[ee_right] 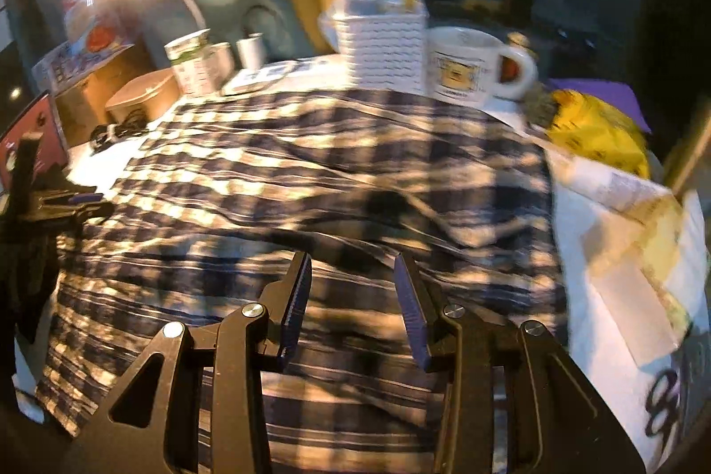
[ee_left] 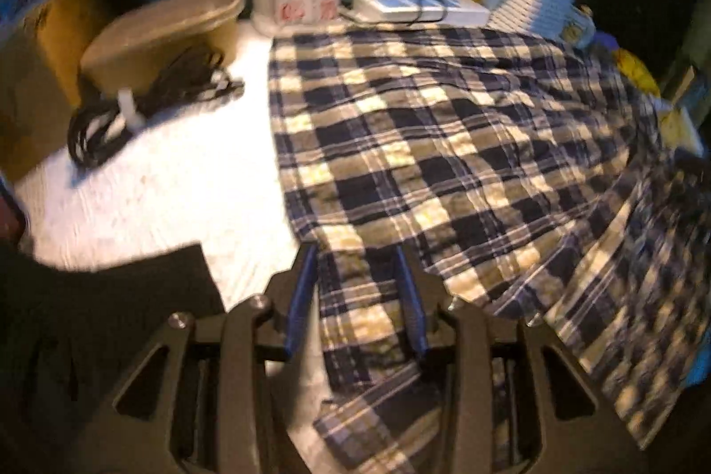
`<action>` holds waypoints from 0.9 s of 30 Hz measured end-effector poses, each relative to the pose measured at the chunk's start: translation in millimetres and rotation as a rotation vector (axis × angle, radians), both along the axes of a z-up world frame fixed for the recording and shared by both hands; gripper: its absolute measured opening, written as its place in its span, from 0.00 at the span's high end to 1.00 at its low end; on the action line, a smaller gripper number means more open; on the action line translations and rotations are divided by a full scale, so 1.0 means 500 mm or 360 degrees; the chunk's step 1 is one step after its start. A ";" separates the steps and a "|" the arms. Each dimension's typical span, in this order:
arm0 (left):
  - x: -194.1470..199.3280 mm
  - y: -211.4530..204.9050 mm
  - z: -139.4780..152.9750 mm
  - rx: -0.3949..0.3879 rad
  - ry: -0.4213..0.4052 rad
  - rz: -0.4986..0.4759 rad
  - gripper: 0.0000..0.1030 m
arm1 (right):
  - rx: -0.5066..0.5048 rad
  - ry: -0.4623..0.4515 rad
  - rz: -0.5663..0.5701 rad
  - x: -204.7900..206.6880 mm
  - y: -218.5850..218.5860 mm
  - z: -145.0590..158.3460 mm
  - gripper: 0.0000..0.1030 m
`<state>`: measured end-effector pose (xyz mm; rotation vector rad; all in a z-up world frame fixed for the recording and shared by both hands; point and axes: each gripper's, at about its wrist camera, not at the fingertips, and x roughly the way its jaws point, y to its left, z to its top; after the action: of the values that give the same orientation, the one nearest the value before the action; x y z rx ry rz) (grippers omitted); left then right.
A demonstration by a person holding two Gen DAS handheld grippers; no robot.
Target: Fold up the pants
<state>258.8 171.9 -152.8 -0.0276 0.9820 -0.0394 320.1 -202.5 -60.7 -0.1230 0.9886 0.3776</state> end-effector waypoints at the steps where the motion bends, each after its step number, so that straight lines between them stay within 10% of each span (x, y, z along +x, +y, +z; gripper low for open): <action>1: 0.000 -0.002 -0.002 0.0028 -0.0024 -0.0013 0.75 | 0.0003 0.0009 -0.0021 0.002 -0.011 -0.003 0.59; 6: 0.025 0.015 0.004 0.0030 -0.0032 0.0054 0.95 | 0.0011 0.0026 -0.0053 0.005 -0.032 -0.014 0.59; 20: 0.032 0.071 0.081 -0.0129 -0.0139 0.0222 0.94 | -0.0227 -0.0079 -0.0113 0.191 -0.073 0.011 0.46; 27: 0.027 0.031 0.057 -0.0198 -0.0086 0.0181 0.89 | -0.0287 0.0209 -0.0103 0.333 -0.101 -0.086 0.35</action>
<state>272.5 187.2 -124.4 -0.1957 0.9214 0.0029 486.5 -252.9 -103.8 -0.2312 1.1532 0.2386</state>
